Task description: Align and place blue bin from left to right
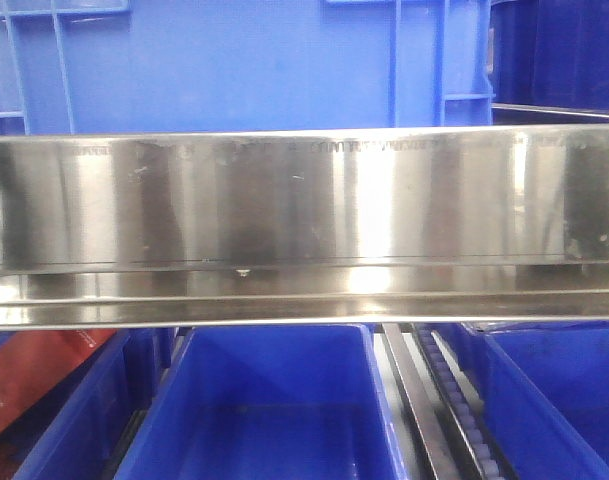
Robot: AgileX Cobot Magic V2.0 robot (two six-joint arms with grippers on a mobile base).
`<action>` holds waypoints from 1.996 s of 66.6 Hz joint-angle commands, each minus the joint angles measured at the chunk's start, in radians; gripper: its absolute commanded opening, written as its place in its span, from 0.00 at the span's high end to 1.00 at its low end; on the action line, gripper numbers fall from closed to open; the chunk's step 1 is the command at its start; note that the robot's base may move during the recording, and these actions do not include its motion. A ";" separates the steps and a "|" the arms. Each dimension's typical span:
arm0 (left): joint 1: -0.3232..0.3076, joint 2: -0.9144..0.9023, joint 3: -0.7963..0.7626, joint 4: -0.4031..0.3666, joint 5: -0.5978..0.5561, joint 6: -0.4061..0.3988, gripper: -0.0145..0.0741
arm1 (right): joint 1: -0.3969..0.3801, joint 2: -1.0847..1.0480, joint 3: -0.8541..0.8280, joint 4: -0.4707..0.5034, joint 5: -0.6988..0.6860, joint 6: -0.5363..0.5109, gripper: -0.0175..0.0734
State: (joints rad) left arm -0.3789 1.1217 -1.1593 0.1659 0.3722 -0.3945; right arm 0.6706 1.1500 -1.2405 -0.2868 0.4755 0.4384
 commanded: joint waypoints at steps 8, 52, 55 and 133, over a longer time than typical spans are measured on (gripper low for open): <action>-0.004 -0.154 0.217 -0.007 -0.211 -0.005 0.96 | 0.001 -0.193 0.279 -0.023 -0.261 -0.065 0.88; -0.004 -0.477 0.558 -0.007 -0.400 -0.005 0.96 | 0.001 -0.574 0.632 -0.023 -0.369 -0.168 0.88; -0.004 -0.477 0.558 -0.007 -0.400 -0.005 0.96 | 0.001 -0.574 0.632 -0.023 -0.370 -0.168 0.88; -0.004 -0.477 0.558 -0.007 -0.400 -0.005 0.96 | -0.454 -0.909 0.966 0.306 -0.461 -0.554 0.88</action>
State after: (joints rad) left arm -0.3789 0.6515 -0.6015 0.1642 -0.0095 -0.3945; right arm 0.2471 0.2925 -0.3197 0.0000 0.0384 -0.1059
